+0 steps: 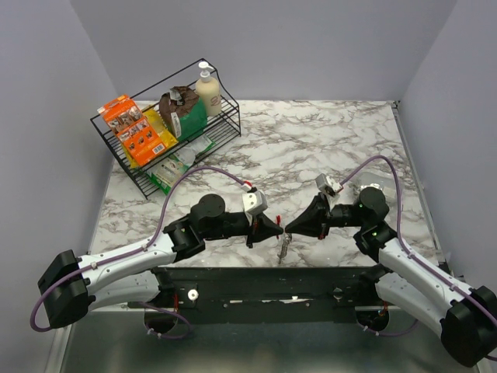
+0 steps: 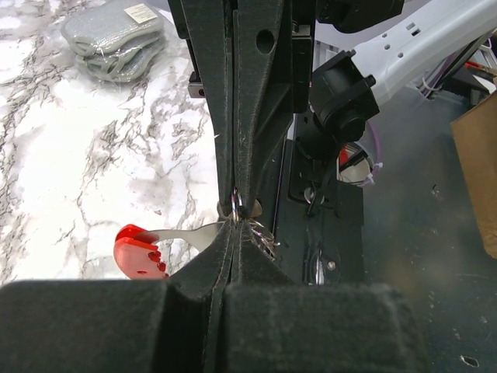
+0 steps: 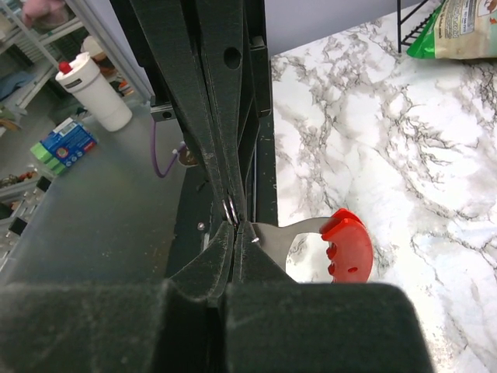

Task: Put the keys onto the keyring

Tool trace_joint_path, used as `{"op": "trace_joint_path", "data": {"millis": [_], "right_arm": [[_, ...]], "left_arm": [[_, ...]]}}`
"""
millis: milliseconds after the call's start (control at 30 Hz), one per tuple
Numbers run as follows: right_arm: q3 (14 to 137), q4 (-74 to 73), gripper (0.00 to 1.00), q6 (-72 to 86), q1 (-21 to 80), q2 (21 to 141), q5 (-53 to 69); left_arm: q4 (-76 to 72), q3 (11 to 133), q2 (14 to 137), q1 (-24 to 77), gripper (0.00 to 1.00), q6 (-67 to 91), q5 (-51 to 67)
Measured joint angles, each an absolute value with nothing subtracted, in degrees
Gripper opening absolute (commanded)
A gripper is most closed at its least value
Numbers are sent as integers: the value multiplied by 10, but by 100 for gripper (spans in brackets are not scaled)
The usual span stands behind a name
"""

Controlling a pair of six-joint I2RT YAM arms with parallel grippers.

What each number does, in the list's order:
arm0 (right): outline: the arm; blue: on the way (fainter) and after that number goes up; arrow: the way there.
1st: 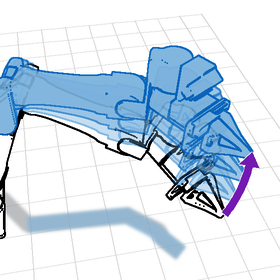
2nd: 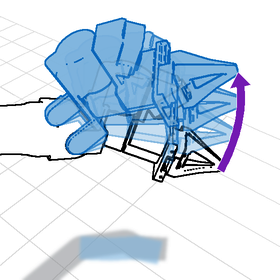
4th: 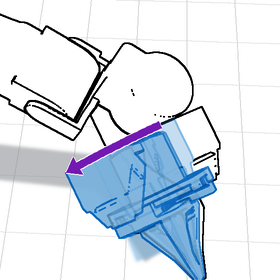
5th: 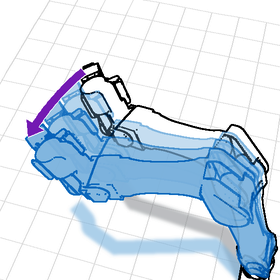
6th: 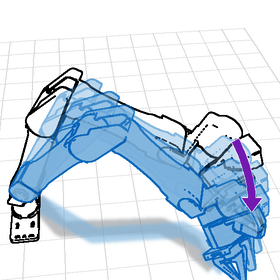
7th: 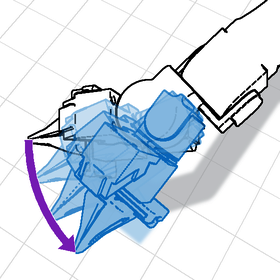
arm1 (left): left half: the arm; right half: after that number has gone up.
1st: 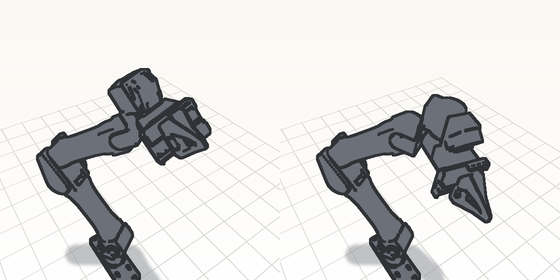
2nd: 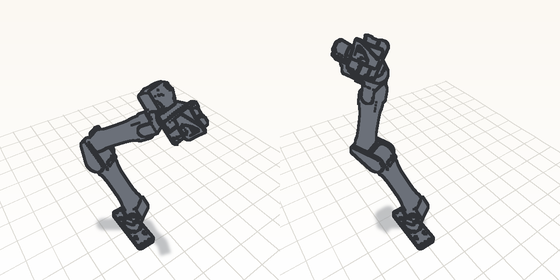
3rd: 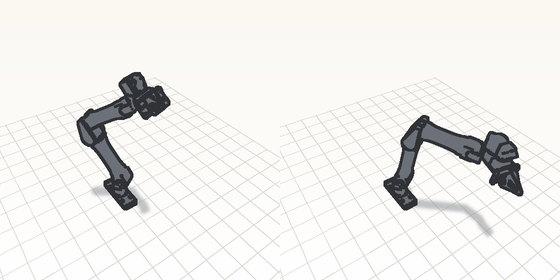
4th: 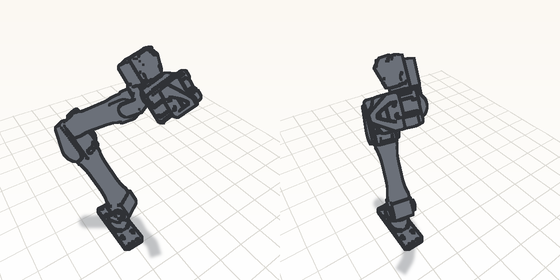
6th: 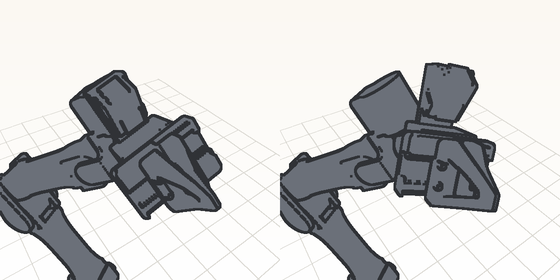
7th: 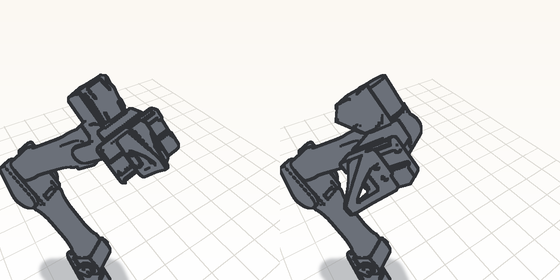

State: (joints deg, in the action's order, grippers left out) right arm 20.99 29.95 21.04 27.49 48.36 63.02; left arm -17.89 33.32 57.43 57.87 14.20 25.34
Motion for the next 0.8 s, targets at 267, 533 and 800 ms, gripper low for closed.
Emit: {"op": "trace_joint_path", "data": {"millis": [267, 533, 800], "right_arm": [[230, 264, 0, 204, 277, 484, 635], [278, 180, 0, 164, 281, 513, 638], [327, 76, 0, 105, 290, 530, 627]], "left_arm": [[-173, 333, 567, 579, 29, 142, 253], [-118, 335, 535, 581, 60, 122, 254], [9, 387, 507, 583, 63, 94, 247]]}}
